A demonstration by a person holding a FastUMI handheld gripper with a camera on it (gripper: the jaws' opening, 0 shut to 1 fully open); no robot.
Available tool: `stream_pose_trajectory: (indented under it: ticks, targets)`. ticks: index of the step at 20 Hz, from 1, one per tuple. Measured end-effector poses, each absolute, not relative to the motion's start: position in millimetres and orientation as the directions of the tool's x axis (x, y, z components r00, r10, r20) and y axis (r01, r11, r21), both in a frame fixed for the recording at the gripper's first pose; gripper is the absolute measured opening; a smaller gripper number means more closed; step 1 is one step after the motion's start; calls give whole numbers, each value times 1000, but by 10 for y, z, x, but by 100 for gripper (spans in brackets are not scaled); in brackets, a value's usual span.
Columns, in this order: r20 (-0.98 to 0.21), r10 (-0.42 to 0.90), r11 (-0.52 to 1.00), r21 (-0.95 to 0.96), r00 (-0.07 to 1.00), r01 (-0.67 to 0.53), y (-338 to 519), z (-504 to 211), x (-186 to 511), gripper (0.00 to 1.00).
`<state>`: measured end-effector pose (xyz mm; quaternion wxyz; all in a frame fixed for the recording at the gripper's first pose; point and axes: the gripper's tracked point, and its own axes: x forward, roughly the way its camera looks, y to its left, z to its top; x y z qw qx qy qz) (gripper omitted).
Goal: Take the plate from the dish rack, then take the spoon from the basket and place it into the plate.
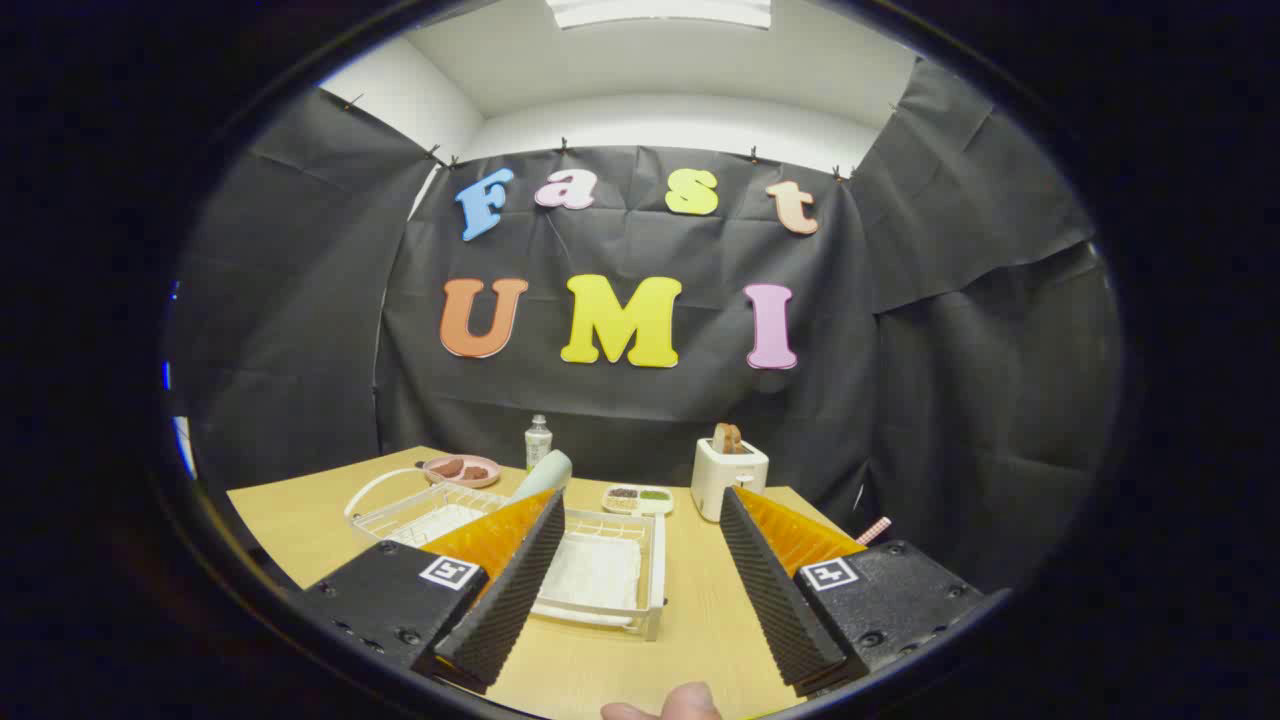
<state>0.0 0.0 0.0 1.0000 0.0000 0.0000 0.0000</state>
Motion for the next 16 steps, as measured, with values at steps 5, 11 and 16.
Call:
stream_pose_trajectory:
  ticks: [5, 11, 16]
  targets:
    - [13, 0, 1000, 25, 1000, -1, -104, 81, -21, 100]
    - [25, -5, 1000, 26, 1000, 5, -264, 154, -90, 100]
    - [1, -8, 1000, 22, 1000, 8, -393, 188, -94, 100]
